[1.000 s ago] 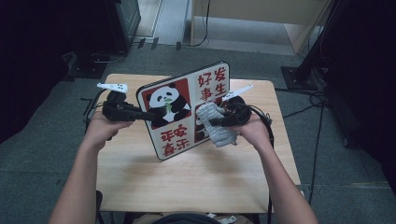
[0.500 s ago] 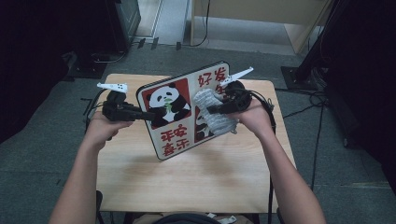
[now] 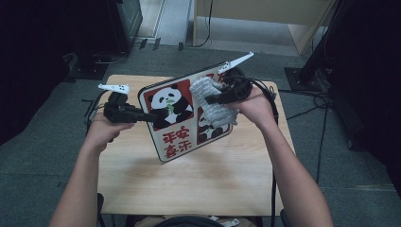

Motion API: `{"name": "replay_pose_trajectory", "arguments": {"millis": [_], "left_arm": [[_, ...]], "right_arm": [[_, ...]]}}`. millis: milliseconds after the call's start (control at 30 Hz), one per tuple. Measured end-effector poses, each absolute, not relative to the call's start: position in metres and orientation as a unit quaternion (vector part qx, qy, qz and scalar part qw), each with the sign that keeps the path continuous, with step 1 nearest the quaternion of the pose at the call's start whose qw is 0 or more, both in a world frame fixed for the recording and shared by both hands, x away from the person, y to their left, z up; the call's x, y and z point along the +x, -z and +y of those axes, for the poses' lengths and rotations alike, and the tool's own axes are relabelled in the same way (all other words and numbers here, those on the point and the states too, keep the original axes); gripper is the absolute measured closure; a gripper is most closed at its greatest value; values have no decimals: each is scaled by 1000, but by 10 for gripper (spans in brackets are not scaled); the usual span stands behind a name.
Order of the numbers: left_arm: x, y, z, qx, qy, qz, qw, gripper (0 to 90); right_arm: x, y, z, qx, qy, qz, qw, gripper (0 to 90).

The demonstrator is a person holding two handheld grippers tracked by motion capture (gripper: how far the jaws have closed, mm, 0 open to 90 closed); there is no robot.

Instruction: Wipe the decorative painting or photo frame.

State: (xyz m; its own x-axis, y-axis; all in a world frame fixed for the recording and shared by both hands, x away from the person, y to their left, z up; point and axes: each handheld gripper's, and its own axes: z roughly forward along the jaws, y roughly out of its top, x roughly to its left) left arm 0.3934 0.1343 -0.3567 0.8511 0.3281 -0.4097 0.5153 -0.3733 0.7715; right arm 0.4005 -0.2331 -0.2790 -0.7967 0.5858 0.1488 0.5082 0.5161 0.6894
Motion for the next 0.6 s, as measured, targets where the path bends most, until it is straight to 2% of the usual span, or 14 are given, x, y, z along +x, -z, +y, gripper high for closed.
{"name": "replay_pose_trajectory", "arguments": {"millis": [100, 400, 600], "left_arm": [[394, 357, 134, 823, 95, 256, 499, 756], [395, 359, 135, 819, 103, 254, 504, 748], [395, 359, 135, 821, 99, 252, 503, 753]], "right_arm": [[402, 270, -230, 312, -384, 868, 47, 687], [409, 239, -222, 309, -394, 862, 75, 686], [416, 241, -214, 306, -387, 866, 79, 687]]}}
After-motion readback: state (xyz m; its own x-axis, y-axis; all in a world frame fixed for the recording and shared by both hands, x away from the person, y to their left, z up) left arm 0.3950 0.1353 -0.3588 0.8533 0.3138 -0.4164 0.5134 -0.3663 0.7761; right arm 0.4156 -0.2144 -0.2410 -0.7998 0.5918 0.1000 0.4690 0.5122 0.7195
